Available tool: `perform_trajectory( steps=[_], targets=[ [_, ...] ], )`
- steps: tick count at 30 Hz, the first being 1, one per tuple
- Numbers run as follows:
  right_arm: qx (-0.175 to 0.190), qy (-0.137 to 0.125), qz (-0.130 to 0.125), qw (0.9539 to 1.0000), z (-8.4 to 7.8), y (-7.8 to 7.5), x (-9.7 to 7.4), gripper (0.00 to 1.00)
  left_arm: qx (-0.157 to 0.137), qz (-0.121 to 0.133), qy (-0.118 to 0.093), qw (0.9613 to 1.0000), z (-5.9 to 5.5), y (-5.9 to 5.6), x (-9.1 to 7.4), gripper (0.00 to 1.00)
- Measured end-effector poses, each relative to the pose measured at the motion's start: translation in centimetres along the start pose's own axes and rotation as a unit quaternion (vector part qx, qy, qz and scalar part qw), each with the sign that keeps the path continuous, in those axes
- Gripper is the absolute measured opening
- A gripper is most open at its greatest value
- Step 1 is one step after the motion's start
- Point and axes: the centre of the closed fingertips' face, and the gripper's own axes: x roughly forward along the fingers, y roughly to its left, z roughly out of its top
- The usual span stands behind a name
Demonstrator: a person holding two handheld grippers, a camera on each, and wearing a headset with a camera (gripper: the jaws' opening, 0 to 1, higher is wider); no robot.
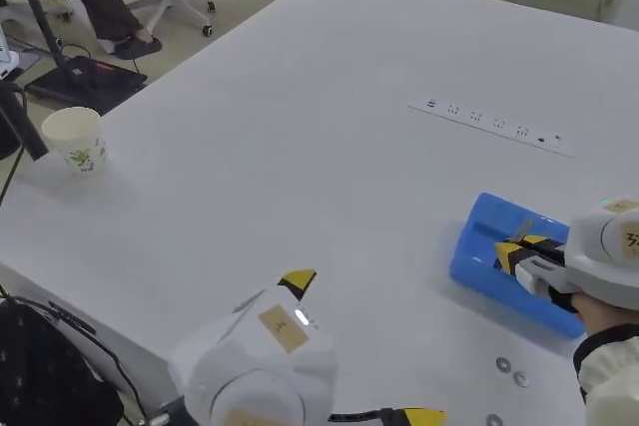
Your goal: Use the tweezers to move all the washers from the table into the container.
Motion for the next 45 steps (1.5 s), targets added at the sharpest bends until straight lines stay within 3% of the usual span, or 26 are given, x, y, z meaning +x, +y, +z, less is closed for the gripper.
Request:
perform_trajectory(
  steps=[6,11,19,28,36,45],
  targets=[
    [0.003,0.002,-0.003,1.0,0.0,0.0,-0.3,0.03,-0.004,-0.002,-0.002,1.0,0.0,0.0,0.0,0.99],
    [-0.008,-0.011,-0.005,0.9999,0.9,0.3,-1.3,0.03,0.005,0.005,0.004,1.0,-0.2,0.2,0.0,0.99],
    [-0.005,-0.048,-0.012,0.9987,2.8,0.5,-3.9,0.03,0.009,0.004,0.011,0.9999,-0.5,0.1,0.0,0.99],
    [-0.009,-0.084,-0.015,0.9963,4.2,1.4,-7.3,0.03,0.008,0.008,0.004,0.9999,-0.2,0.3,-0.1,0.99],
    [-0.005,-0.094,-0.011,0.9955,3.1,2.7,-10.1,0.03,0.023,0.016,0.018,0.9995,-0.7,0.4,0.0,0.99],
    [0.025,-0.079,-0.004,0.9966,-0.6,4.6,-11.4,0.03,0.023,0.017,0.015,0.9995,-0.5,0.5,-0.1,0.99]
  ],
)
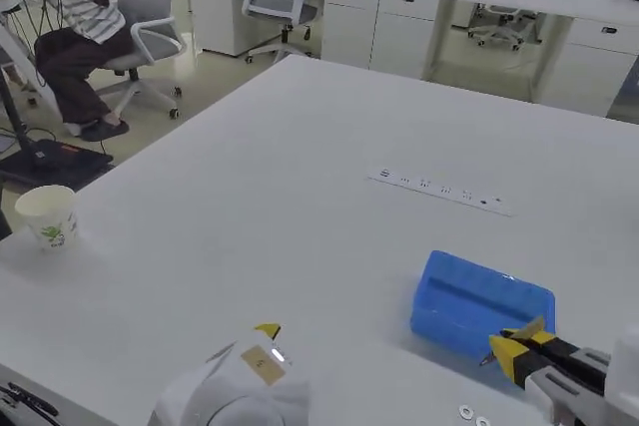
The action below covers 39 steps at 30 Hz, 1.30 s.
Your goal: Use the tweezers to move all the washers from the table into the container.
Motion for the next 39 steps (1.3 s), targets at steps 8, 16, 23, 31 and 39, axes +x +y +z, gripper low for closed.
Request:
perform_trajectory(
  steps=[8,16,23,31,39],
  targets=[
    [0.005,0.024,0.019,0.9995,-2.7,1.9,-0.6,0.03,0.0,0.002,0.0,1.0,0.0,0.1,0.0,0.99],
    [0.009,0.043,0.028,0.9986,-4.4,2.6,-0.8,0.03,0.002,0.007,0.0,1.0,-0.1,0.2,0.0,0.99],
    [0.01,0.053,0.031,0.998,-5.5,3.0,-0.6,0.03,0.004,0.009,0.001,1.0,-0.1,0.3,0.0,0.99],
    [0.021,0.064,0.037,0.997,-6.3,3.7,-0.6,0.04,0.005,0.006,0.002,1.0,-0.1,0.2,0.1,0.99],
    [0.025,0.073,0.036,0.9964,-6.9,3.9,-0.6,0.03,0.004,0.008,0.002,1.0,-0.2,0.3,0.1,0.99]
  ],
)
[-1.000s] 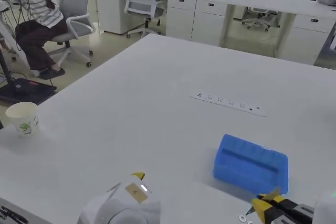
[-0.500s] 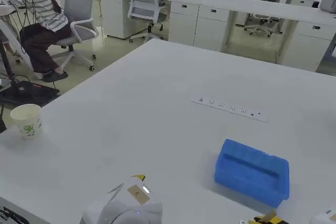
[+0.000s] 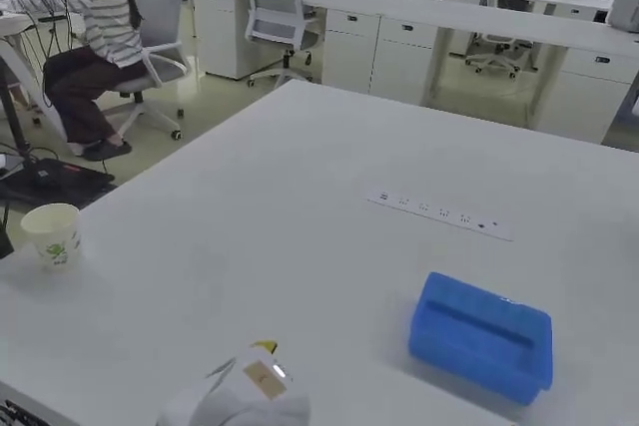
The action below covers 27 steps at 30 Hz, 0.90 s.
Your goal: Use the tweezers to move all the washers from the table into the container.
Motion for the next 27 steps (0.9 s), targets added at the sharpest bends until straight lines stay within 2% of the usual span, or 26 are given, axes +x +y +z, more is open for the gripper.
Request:
perform_trajectory(
  steps=[13,25,27],
  targets=[
    [0.026,-0.002,-0.003,0.9997,-0.35,-0.26,0.24,0.04,0.002,0.001,0.005,1.0,-0.2,-0.03,-0.01,0.99],
    [0.001,0.004,-0.001,1.0,-0.56,0.35,0.29,0.03,0.002,0.003,0.004,1.0,-0.13,0.04,-0.06,0.99],
    [0.0,0.004,0.0,1.0,-0.58,0.41,0.26,0.03,-0.001,0.0,0.01,0.9999,-0.36,-0.05,0.01,0.99]
  ],
)
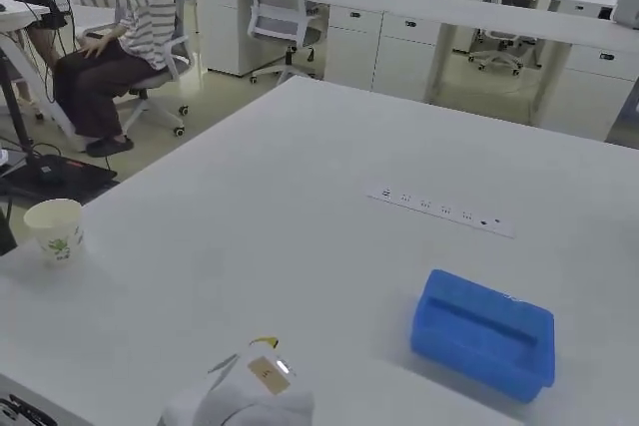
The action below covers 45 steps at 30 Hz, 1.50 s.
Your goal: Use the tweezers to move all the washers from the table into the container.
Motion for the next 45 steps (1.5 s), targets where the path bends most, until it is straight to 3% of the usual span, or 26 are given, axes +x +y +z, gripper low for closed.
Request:
perform_trajectory(
  steps=[7,26,45],
  targets=[
    [-0.002,-0.001,-0.002,1.0,-0.3,0.2,0.0,0.03,0.001,0.012,-0.01,0.9999,0.4,0.4,-0.2,0.99],
    [-0.015,0.011,0.0,0.9998,-0.4,-0.2,0.0,0.01,0.002,0.013,-0.004,0.9999,0.2,0.5,-0.1,0.99],
    [-0.007,-0.008,0.003,0.9999,2.5,-0.9,-1.3,0.01,0.003,0.01,0.002,0.9999,-0.1,0.3,0.1,0.99]
  ],
)
